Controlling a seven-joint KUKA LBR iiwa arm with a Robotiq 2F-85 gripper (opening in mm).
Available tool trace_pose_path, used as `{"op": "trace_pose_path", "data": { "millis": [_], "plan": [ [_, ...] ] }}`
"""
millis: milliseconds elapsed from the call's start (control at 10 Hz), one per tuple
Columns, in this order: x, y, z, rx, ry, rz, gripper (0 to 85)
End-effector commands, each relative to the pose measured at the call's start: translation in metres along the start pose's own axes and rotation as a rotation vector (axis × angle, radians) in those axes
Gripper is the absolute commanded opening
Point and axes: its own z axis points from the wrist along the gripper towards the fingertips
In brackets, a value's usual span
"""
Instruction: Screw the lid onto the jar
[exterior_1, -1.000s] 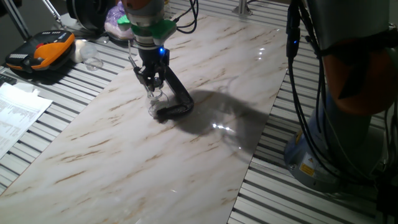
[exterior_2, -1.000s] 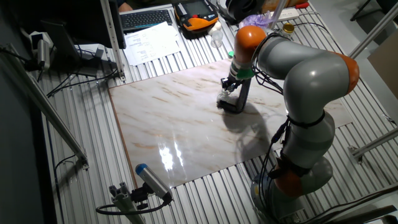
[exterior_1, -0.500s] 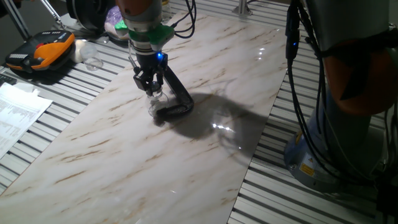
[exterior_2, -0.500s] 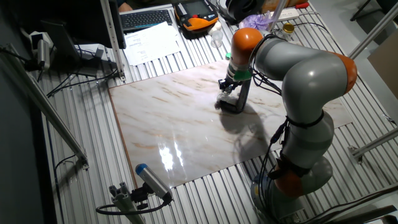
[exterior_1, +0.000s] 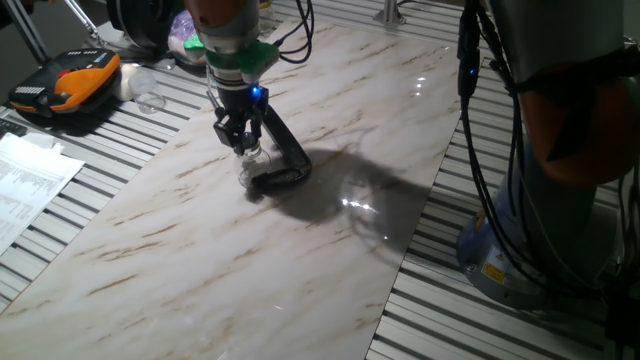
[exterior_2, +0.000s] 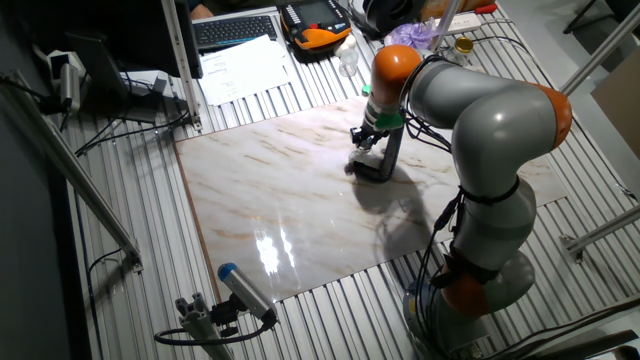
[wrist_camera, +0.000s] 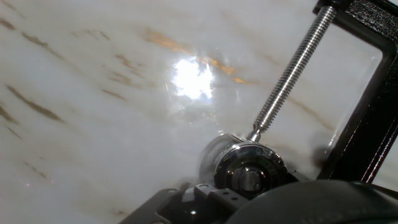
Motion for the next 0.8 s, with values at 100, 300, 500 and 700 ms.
{"op": "trace_pose_path", "data": {
  "millis": [100, 300, 500, 700],
  "plan": [
    [0.0006, 0.0019, 0.0015, 0.001, 0.000, 0.002, 0.0],
    [0.0014, 0.0032, 0.0024, 0.007, -0.004, 0.000, 0.0],
    [0.0018, 0.0031, 0.0027, 0.007, -0.004, -0.003, 0.0],
    [0.0018, 0.0013, 0.0037, 0.008, -0.002, -0.012, 0.0]
  ]
}}
